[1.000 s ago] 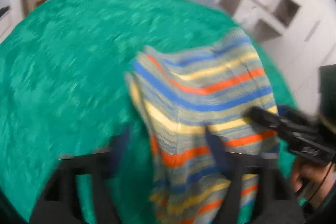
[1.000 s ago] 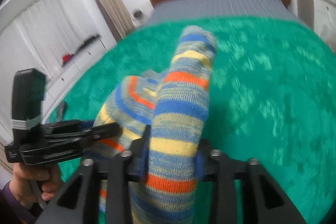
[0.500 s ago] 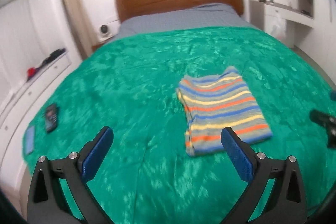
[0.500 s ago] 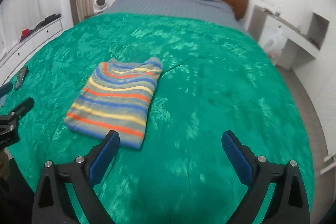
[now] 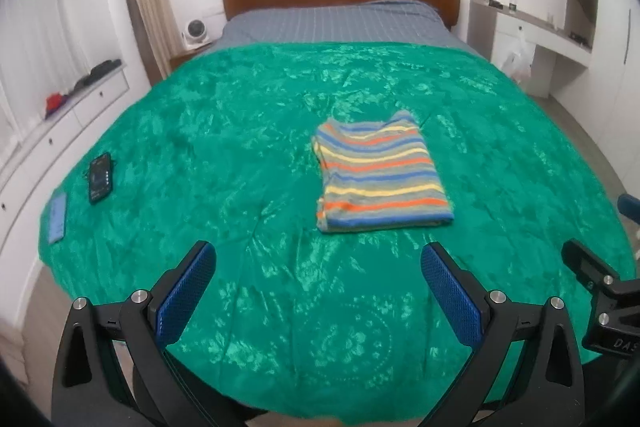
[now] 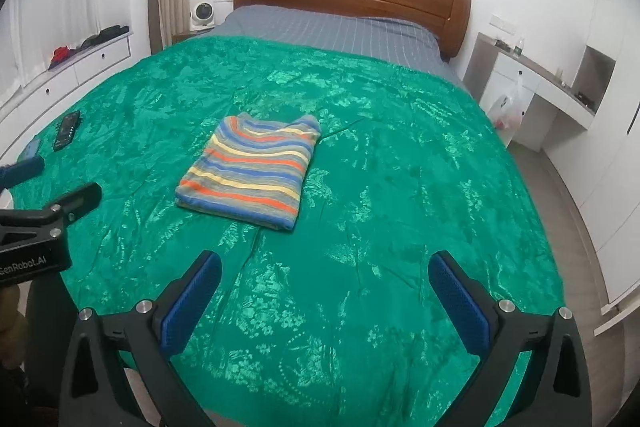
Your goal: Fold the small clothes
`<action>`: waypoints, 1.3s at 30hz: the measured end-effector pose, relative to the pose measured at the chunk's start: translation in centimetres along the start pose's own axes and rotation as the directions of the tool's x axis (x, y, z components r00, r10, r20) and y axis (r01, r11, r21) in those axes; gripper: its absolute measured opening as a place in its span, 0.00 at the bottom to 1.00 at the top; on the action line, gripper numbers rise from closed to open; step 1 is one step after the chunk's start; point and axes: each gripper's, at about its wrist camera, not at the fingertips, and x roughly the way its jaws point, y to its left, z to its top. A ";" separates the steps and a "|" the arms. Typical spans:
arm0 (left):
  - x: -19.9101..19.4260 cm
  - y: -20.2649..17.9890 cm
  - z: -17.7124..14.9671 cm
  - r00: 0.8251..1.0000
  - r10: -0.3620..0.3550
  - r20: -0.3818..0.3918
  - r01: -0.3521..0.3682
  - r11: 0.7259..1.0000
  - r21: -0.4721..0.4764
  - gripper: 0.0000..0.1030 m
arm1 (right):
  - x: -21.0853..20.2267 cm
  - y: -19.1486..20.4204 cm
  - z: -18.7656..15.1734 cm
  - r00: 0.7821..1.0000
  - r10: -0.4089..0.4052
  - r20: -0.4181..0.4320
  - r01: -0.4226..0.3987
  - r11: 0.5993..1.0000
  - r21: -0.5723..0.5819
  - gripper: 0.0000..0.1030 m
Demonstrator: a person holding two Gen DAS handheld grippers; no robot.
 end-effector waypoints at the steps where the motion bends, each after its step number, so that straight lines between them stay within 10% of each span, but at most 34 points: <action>1: -0.2 0.0 -0.2 1.000 0.007 0.003 -0.007 1.000 0.003 1.00 | -0.4 0.1 -0.1 1.000 0.000 0.002 0.000 1.000 -0.002 0.99; 39: -5.0 0.4 -1.4 0.999 0.016 0.042 -0.014 0.999 -0.040 1.00 | -4.9 1.5 -1.3 0.994 0.114 -0.005 -0.113 0.992 0.053 0.99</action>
